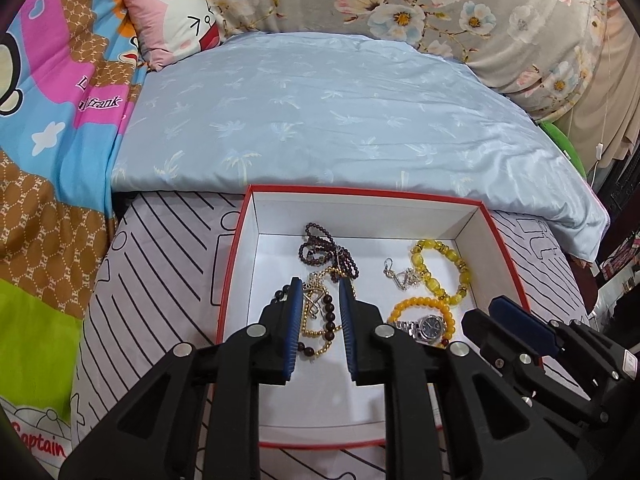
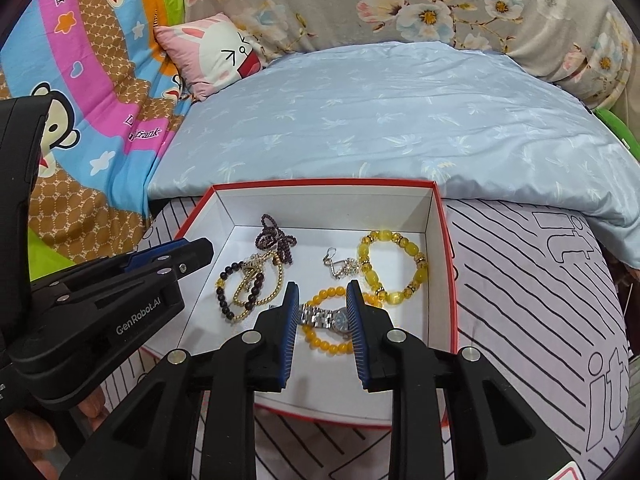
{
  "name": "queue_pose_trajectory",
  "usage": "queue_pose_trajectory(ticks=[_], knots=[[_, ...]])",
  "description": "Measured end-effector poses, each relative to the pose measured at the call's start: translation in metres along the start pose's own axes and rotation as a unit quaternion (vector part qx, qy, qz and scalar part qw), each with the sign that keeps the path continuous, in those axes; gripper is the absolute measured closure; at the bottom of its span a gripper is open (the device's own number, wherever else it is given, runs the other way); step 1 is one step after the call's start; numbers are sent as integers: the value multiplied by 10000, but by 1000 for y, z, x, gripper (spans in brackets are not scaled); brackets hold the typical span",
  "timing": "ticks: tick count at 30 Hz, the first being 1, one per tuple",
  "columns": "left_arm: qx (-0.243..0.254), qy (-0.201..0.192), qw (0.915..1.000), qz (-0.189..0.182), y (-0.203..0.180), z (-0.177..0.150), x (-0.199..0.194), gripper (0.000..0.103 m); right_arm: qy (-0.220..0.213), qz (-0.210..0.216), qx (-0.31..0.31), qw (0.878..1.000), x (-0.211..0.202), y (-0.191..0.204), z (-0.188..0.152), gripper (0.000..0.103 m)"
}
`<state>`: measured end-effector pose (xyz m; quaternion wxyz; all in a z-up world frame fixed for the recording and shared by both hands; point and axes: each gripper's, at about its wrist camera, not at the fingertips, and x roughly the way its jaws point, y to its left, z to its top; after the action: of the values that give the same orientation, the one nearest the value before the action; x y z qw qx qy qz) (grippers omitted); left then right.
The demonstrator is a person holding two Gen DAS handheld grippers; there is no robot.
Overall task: Organize jewelry
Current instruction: 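Withdraw both tools from the box back to the remaining jewelry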
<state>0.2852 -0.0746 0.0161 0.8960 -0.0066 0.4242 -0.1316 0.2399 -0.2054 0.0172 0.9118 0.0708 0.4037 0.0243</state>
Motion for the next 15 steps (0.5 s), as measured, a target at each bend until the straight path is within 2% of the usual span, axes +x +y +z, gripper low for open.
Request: queue_pose_trajectory(ticks=[9, 11, 12, 15], knots=[[27, 8, 10000, -19, -5, -16, -20, 84, -24, 3, 8, 10000, -26, 4, -17, 78], [28, 6, 10000, 5, -6, -21, -25, 70, -24, 3, 4, 10000, -31, 4, -20, 75], [31, -2, 10000, 13, -6, -24, -28, 68, -33, -6, 8, 10000, -34, 5, -23, 70], [65, -8, 10000, -19, -8, -31, -36, 67, -63, -15, 4, 10000, -40, 6, -26, 68]])
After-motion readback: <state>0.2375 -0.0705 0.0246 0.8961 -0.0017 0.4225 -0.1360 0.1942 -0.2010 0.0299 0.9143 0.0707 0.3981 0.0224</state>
